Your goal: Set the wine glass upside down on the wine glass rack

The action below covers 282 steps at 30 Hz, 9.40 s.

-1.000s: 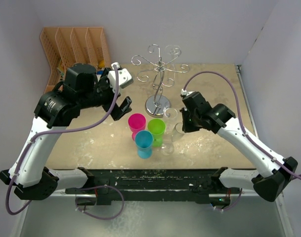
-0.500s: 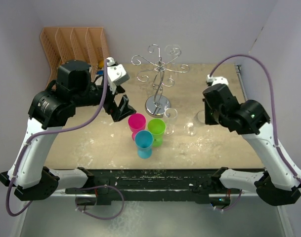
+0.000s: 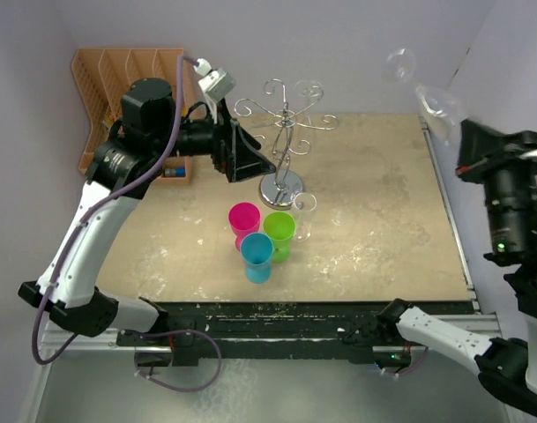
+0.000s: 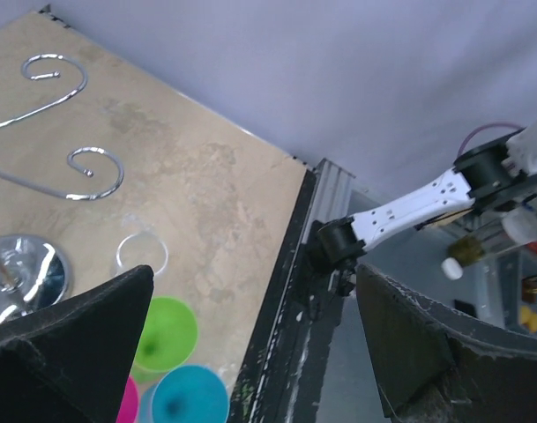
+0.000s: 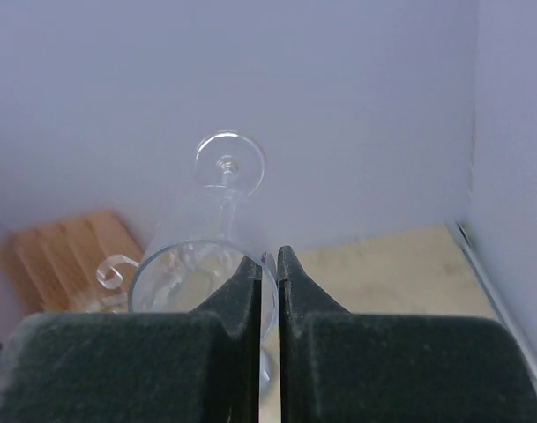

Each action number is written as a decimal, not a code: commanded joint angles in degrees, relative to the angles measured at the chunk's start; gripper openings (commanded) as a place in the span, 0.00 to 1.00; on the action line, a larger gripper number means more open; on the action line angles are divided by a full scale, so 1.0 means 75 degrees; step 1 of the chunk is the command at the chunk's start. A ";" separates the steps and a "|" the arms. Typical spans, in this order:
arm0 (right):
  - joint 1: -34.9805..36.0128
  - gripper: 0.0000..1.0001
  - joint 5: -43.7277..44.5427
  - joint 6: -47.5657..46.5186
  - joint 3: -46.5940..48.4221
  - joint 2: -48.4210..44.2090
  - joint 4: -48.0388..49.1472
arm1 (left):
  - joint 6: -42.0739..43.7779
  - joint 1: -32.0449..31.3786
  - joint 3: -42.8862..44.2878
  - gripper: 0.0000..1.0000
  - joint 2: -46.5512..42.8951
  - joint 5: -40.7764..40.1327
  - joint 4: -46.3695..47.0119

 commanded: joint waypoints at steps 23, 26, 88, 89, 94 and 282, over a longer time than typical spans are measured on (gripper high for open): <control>0.0091 0.00 -0.4354 -0.1834 -0.3310 0.1851 1.1175 | -0.6824 0.2211 0.1186 0.96 0.2032 0.1014 0.6427; 0.0153 0.00 -0.4436 -0.1803 -0.3344 0.1978 1.1124 | -0.6941 0.2316 0.1177 0.95 0.2158 0.1009 0.6543; 0.4058 0.00 -0.3896 -0.5361 -0.2995 0.5393 1.1993 | -0.6195 0.3085 0.2750 0.00 0.1736 0.0930 0.6742; 0.4098 0.00 -0.3875 -0.5490 -0.2973 0.5434 1.2046 | -0.6117 0.3085 0.2797 0.00 0.1726 0.0931 0.6664; 0.4183 0.13 -0.3579 -0.5865 -0.3029 0.5458 1.2337 | -0.5537 0.3085 0.2860 0.00 0.1634 0.1011 0.6423; 0.1111 0.98 -0.2188 -0.0427 -0.2760 0.2950 0.5174 | -0.2052 0.2447 0.3737 0.00 0.9512 0.2463 1.4385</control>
